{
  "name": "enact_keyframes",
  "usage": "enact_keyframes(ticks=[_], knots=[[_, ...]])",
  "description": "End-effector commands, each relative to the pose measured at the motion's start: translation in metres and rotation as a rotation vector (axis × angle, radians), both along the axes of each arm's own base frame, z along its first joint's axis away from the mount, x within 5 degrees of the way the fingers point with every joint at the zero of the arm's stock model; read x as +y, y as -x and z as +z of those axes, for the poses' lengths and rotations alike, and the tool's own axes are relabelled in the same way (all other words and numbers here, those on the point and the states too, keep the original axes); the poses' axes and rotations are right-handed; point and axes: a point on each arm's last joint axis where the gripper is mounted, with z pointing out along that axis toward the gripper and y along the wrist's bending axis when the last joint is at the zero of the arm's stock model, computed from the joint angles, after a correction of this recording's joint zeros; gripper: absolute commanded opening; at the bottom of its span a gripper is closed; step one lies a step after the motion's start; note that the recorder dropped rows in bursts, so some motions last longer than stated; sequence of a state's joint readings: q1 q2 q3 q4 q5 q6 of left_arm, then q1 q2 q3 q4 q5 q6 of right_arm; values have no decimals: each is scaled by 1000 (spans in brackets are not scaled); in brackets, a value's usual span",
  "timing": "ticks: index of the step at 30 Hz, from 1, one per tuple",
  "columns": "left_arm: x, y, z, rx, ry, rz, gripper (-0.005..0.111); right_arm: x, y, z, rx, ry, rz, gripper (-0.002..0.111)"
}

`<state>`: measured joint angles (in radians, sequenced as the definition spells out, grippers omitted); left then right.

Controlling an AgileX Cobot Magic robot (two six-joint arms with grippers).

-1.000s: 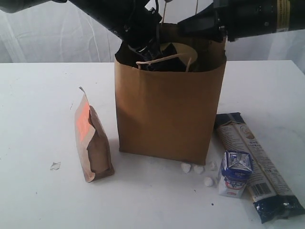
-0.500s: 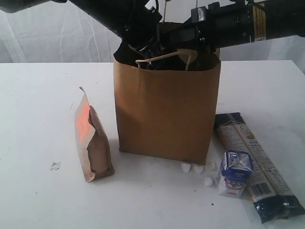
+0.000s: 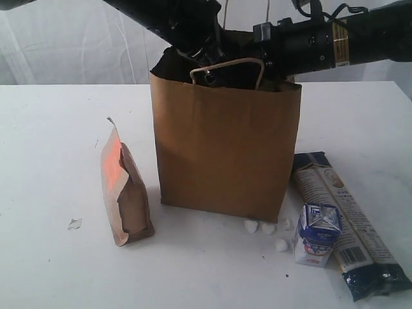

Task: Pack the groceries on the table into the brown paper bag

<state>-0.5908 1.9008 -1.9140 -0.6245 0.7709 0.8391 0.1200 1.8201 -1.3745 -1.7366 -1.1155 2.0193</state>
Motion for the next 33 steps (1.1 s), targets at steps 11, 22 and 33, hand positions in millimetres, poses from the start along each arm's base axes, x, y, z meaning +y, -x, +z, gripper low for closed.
enact_keyframes(ticks=[11,22,33], knots=[[10,19,34,-51,53,-10,105,-7,13,50,-164,15,-93,0],[21,40,55,-55,39,-65,105,-15,17,63,-207,21,-142,0],[40,72,87,4,70,-54,105,-58,34,104,-331,27,-300,0]])
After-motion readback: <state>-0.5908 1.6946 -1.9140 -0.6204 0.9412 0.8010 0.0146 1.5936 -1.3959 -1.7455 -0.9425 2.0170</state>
